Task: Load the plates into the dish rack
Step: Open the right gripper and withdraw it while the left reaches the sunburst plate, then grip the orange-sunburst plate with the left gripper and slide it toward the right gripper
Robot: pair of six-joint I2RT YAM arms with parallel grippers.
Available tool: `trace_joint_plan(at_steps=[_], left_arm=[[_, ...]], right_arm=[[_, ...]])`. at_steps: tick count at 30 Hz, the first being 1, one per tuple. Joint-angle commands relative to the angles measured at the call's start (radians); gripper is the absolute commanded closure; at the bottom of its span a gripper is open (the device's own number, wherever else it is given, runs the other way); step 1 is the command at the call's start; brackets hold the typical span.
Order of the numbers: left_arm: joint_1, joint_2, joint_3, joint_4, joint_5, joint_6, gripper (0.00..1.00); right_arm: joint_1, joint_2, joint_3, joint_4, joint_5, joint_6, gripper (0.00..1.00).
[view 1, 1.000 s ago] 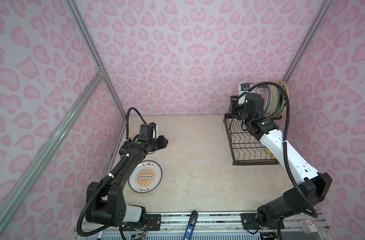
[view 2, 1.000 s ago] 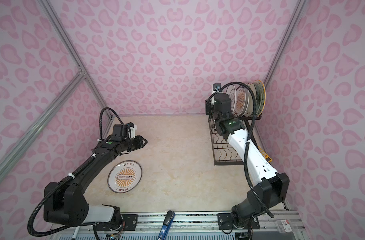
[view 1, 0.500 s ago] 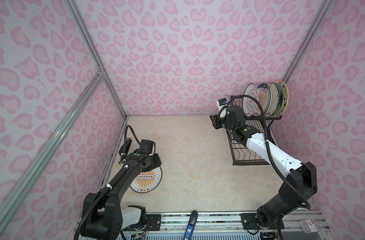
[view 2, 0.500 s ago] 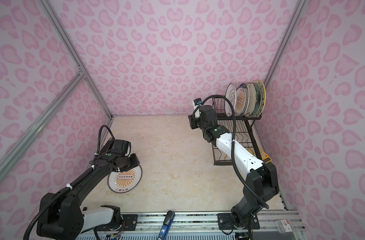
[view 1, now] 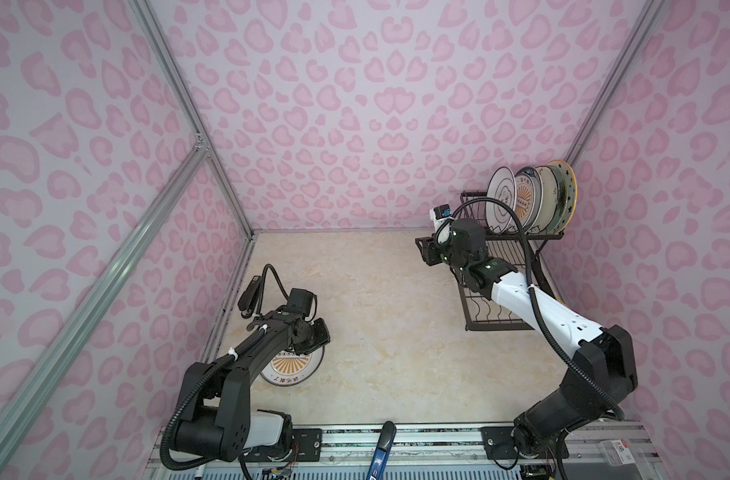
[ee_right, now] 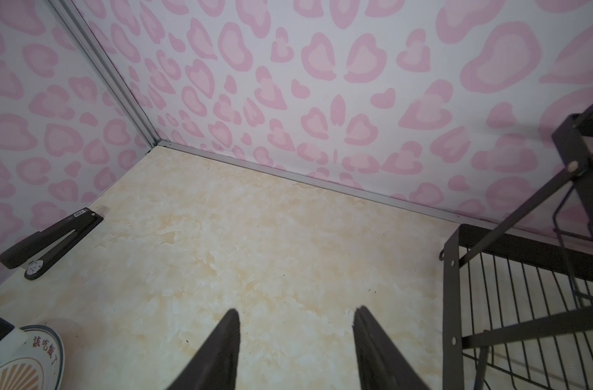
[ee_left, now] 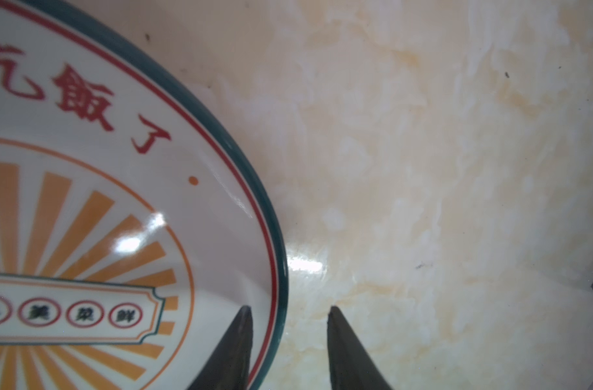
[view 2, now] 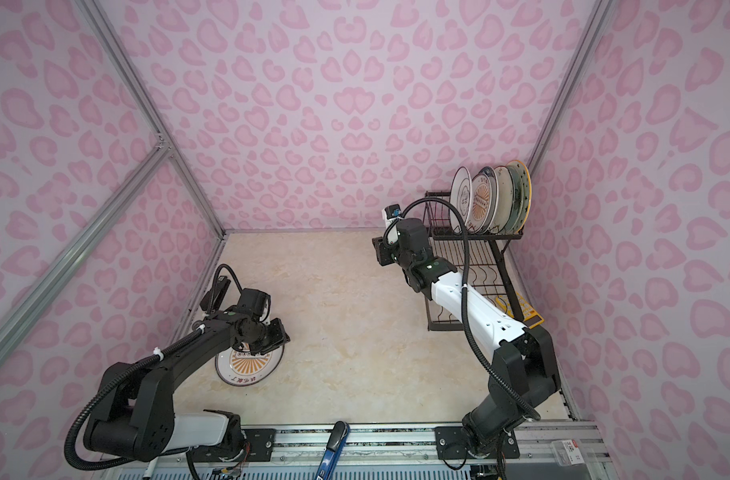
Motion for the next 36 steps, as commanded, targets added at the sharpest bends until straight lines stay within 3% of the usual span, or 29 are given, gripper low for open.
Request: trace_joint_plan(at_steps=[1, 14, 22, 36], left_arm=[[-0.002, 0.026, 0.007, 0.048, 0.028, 0.001, 0.6], [-0.013, 0.112, 0.045, 0.162, 0.142, 0.013, 0.61], [-0.066, 0.223, 0.103, 0.278, 0.175, 0.0, 0.62], [-0.12, 0.498, 0.337, 0.467, 0.257, -0.034, 0.63]], right_arm=[[0.002, -0.008, -0.007, 0.028, 0.005, -0.001, 0.47], [0.002, 0.002, 0.0, 0.017, 0.016, -0.005, 0.47], [0.002, 0.006, 0.004, 0.005, 0.028, -0.012, 0.47], [0.002, -0.008, -0.009, -0.01, 0.054, -0.016, 0.47]])
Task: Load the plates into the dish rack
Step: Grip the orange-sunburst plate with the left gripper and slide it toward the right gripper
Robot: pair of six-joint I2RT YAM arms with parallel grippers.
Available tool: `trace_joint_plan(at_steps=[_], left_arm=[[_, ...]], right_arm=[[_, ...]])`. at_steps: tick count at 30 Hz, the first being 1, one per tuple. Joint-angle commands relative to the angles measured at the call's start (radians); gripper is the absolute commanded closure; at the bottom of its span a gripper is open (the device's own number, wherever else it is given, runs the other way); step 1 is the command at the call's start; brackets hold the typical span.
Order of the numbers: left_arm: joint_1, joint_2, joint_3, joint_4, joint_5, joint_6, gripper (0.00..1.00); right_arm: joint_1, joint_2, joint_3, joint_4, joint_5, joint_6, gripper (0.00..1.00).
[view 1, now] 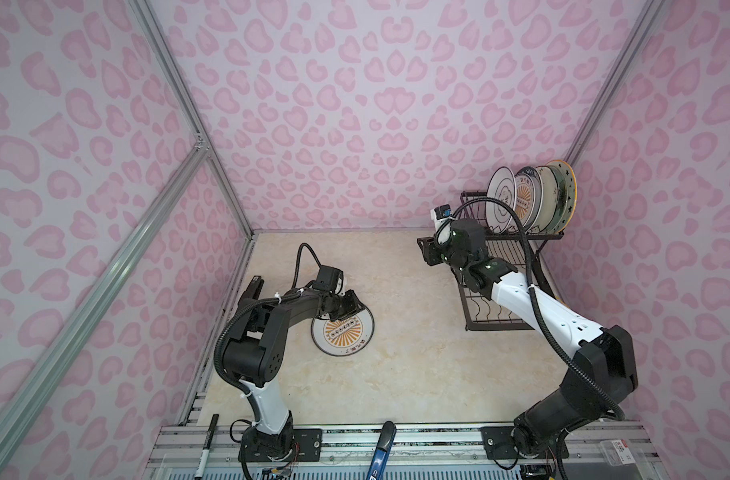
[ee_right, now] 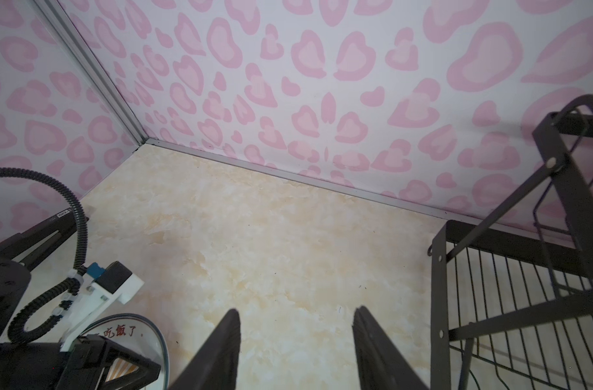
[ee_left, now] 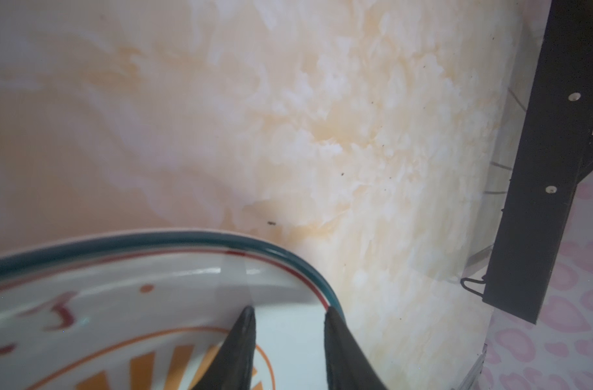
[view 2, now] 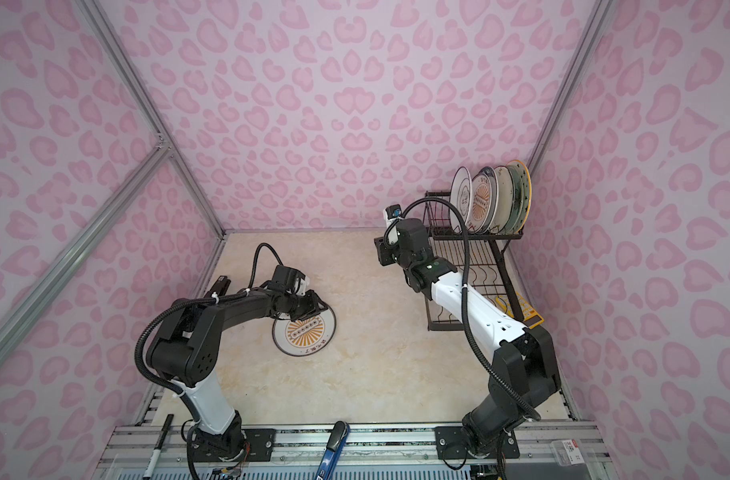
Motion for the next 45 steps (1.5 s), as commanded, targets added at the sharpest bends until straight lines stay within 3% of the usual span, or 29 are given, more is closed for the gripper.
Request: trace_joint_plan(at_steps=[1, 8, 17, 26, 32, 45], left_arm=[[-0.003, 0.047, 0.05, 0.074, 0.03, -0.011, 0.63], [-0.005, 0.097, 0.159, 0.106, 0.049, -0.019, 0.63], [0.0, 0.009, 0.185, -0.072, -0.078, 0.075, 0.63], [0.097, -0.192, 0.027, -0.21, -0.176, 0.104, 0.62], [0.171, -0.328, -0.129, -0.235, -0.165, 0.083, 0.6], [0.183, -0.38, -0.222, -0.278, -0.199, 0.076, 0.6]], right_arm=[[0.002, -0.009, -0.012, 0.006, 0.021, -0.005, 0.47], [0.002, 0.002, -0.011, -0.002, 0.013, 0.006, 0.47], [0.001, 0.029, -0.017, -0.009, -0.05, 0.044, 0.46], [0.001, 0.042, -0.033, -0.006, -0.076, 0.063, 0.46], [0.0, 0.047, -0.029, -0.014, -0.06, 0.057, 0.45], [0.0, 0.053, -0.023, -0.023, -0.063, 0.058, 0.45]])
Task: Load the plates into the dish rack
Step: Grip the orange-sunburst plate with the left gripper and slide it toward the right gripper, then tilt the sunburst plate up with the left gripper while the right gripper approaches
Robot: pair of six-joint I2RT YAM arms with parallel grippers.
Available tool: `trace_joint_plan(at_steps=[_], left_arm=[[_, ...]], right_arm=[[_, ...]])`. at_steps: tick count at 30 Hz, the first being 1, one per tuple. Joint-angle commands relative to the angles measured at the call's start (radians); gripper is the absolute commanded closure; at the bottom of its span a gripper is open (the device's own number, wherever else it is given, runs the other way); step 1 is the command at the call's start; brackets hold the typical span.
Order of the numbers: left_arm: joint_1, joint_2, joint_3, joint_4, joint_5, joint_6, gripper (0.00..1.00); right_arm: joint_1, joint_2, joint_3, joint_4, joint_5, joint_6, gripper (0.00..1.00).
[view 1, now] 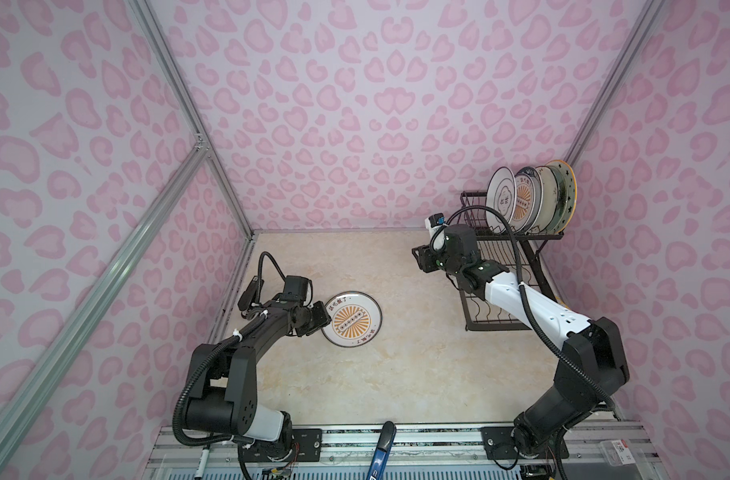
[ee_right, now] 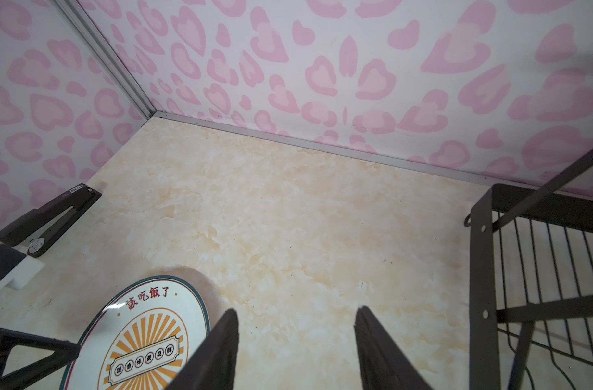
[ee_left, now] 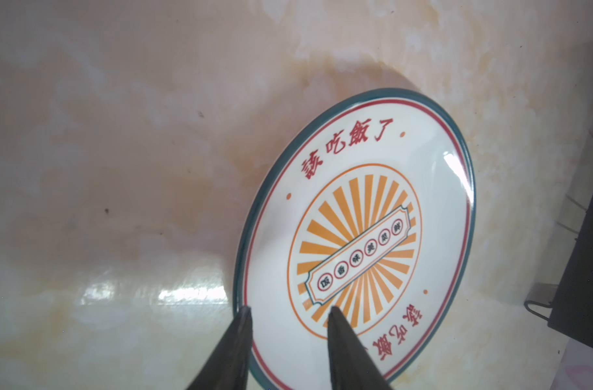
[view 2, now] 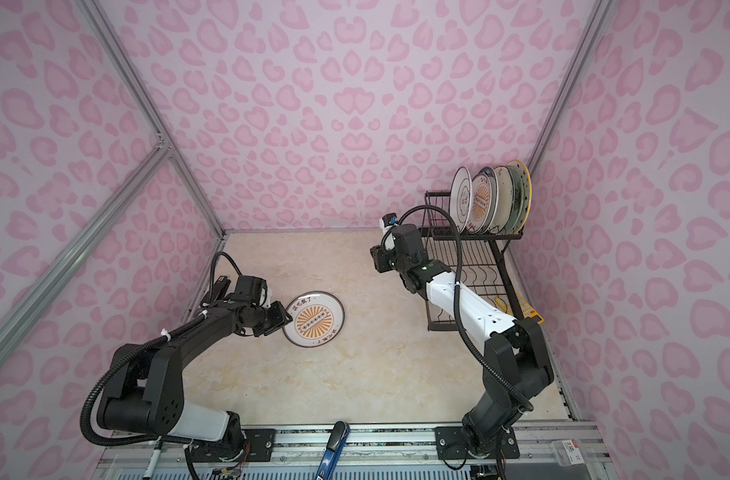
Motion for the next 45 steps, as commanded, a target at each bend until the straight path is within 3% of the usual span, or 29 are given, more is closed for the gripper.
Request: trace_joint_plan(at_steps=[1, 30, 45], left_arm=[[0.003, -0.013, -0.008, -0.015, -0.018, -0.005, 0.6], [0.004, 0.07, -0.035, 0.06, 0.025, -0.019, 0.63], [0.005, 0.122, -0.04, 0.116, 0.037, -0.038, 0.84]], right_arm=[[0.0, -0.001, 0.001, -0.011, 0.002, 0.005, 0.45], [0.001, 0.005, 0.001, -0.019, 0.006, 0.01, 0.45], [-0.001, -0.016, -0.027, -0.02, 0.02, 0.016, 0.45]])
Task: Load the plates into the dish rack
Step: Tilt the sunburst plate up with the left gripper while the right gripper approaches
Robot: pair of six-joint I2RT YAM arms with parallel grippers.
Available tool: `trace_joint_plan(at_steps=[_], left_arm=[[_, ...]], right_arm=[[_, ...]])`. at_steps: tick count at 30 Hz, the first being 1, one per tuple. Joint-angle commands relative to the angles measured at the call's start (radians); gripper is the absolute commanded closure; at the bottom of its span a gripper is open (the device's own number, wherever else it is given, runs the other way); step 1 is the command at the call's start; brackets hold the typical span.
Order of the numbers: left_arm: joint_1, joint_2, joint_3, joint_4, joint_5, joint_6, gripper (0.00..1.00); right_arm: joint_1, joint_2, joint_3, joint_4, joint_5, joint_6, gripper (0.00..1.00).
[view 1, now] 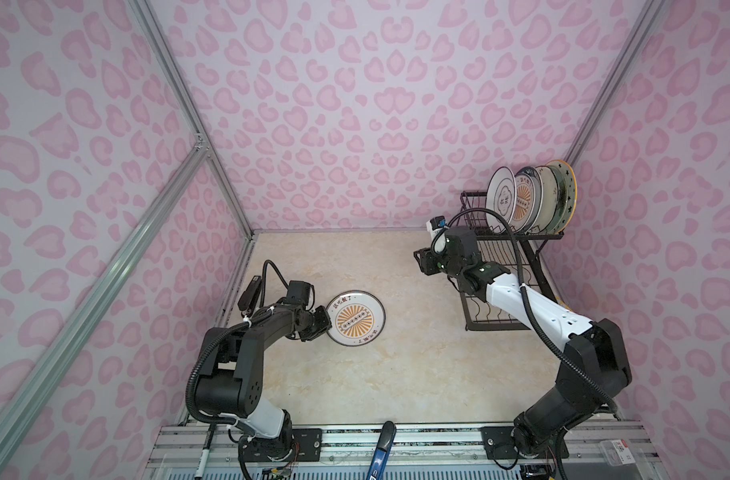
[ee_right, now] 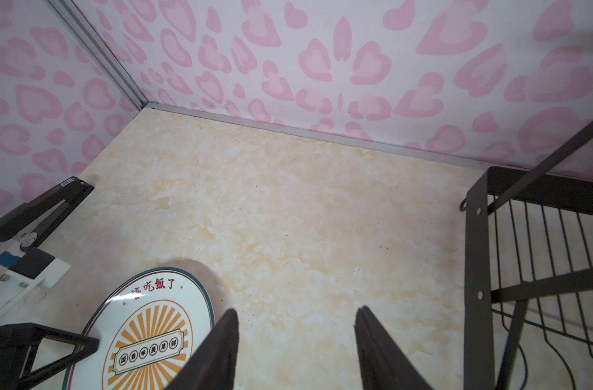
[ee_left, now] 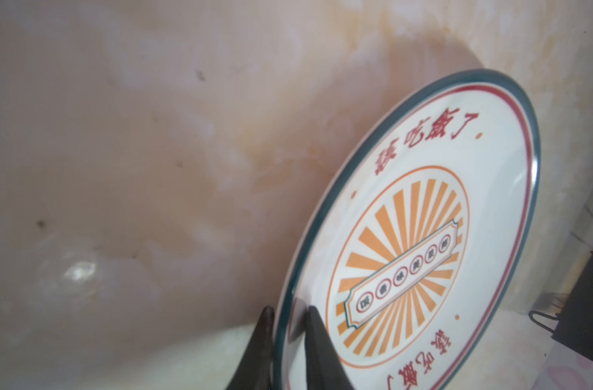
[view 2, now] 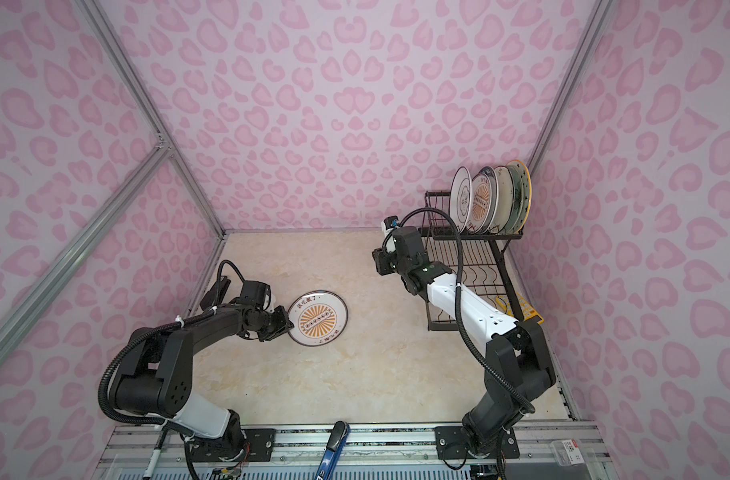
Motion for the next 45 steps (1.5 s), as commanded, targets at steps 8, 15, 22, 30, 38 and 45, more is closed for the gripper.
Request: trace_joint_plan(at_steps=[8, 15, 22, 30, 38, 45], left_arm=[[0.008, 0.05, 0.007, 0.053, -0.009, -0.009, 0.91], [0.013, 0.098, 0.049, 0.098, 0.025, -0.012, 0.97], [0.021, 0.135, 0.091, 0.127, 0.076, 0.005, 0.97], [0.032, 0.145, 0.121, 0.149, 0.161, 0.036, 0.97], [0.036, 0.107, 0.13, 0.152, 0.211, 0.061, 0.97], [0.043, 0.106, 0.123, 0.235, 0.296, 0.022, 0.97]], right_arm=[[0.002, -0.009, -0.026, 0.009, 0.005, 0.016, 0.45], [0.001, -0.017, -0.068, 0.032, -0.02, 0.048, 0.45], [0.003, -0.007, -0.146, 0.105, -0.103, 0.144, 0.45], [0.01, 0.031, -0.209, 0.199, -0.198, 0.258, 0.45], [0.01, 0.06, -0.212, 0.225, -0.23, 0.299, 0.45], [0.009, 0.09, -0.213, 0.241, -0.263, 0.329, 0.42]])
